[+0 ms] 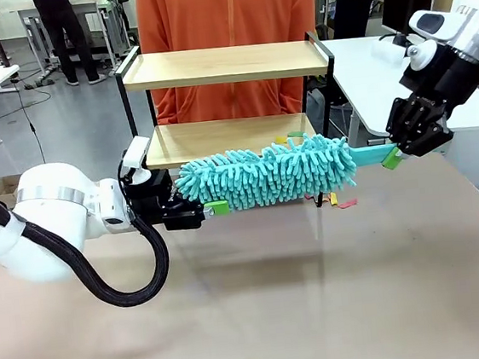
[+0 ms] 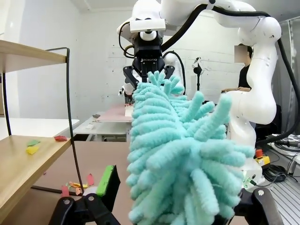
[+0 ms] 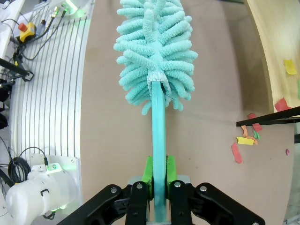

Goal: Clean the shelf.
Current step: Hand the Duster back to the human.

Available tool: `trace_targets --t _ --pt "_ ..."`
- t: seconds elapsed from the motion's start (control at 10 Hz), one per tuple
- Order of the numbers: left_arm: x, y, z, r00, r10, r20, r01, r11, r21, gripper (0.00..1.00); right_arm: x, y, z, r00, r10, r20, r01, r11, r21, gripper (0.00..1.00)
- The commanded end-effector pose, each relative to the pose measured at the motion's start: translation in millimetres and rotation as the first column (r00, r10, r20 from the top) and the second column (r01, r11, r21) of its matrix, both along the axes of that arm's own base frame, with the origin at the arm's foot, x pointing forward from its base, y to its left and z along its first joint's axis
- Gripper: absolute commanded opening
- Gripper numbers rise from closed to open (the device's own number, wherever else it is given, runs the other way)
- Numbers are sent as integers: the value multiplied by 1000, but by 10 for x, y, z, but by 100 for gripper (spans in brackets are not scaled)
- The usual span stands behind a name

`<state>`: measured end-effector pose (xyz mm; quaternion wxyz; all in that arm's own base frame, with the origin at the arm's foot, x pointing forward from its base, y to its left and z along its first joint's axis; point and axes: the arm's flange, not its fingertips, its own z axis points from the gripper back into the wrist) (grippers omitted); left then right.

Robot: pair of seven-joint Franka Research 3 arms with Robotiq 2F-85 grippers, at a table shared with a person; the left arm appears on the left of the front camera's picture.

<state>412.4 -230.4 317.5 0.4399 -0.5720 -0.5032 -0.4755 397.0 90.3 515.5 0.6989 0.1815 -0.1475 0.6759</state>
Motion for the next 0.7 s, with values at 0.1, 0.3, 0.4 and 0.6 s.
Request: trace_targets --t 0.1,0.3,0.4,0.6 --pt "-25 37 76 1000 10 20 -10 1000 -23 100 -1 20 25 1000 -19 5 19 1000 11 13" --pt "-45 97 117 1000 17 24 -17 1000 -17 100 -1 20 25 1000 -19 5 19 1000 11 13" --pt "-54 117 147 999 28 30 -27 1000 -15 100 -1 20 25 1000 -19 5 19 1000 11 13" --pt "-61 133 178 999 38 32 -37 999 -20 100 -1 20 25 1000 -19 5 19 1000 11 13"
